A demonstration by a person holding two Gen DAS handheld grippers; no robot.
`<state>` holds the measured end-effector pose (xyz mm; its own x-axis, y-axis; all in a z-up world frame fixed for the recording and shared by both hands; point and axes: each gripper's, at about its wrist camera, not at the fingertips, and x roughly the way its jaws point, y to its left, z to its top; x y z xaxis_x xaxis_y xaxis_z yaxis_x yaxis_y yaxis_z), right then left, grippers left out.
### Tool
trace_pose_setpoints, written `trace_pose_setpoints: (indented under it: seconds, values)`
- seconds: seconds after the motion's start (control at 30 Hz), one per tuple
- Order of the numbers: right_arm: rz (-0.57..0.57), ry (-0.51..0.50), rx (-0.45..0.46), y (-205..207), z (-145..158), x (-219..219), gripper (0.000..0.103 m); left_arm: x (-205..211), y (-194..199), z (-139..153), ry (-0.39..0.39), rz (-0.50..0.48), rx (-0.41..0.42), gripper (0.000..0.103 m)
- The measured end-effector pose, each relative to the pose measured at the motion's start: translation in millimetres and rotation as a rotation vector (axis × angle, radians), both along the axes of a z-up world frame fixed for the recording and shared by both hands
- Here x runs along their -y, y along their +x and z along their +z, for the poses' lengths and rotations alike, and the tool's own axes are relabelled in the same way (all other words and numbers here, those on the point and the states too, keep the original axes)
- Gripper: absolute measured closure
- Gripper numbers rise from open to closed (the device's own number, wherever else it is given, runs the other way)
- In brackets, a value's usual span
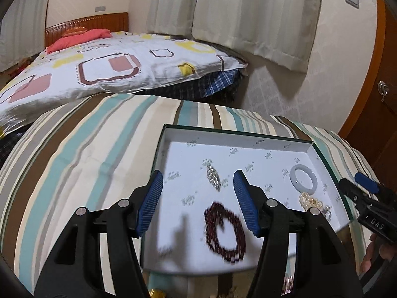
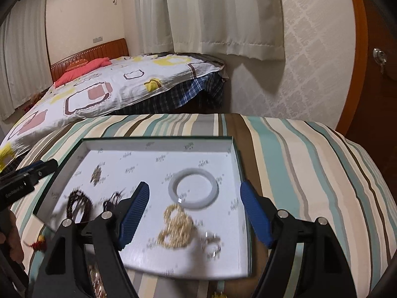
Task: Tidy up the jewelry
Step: 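Grasp the red tassel charm with the left tool while the right tool grasps another red tassel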
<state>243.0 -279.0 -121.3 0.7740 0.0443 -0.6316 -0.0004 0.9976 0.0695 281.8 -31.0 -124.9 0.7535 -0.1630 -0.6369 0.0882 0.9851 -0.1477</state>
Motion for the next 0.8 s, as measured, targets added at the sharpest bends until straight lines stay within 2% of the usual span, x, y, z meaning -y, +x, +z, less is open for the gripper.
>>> trace_pose_setpoints:
  seconds: [0.37,0.8]
  values:
    - [-0.012,0.01,-0.033,-54.1,-16.5,-0.7,0.029,-14.9,-62.3,-5.0,0.035,0.002,-0.005,0.045]
    - [-0.043,-0.008,-0.086,-88.5,-41.9,5.7,0.03,-23.7,-99.5,-33.7,0.079,0.008,-0.073,0.046]
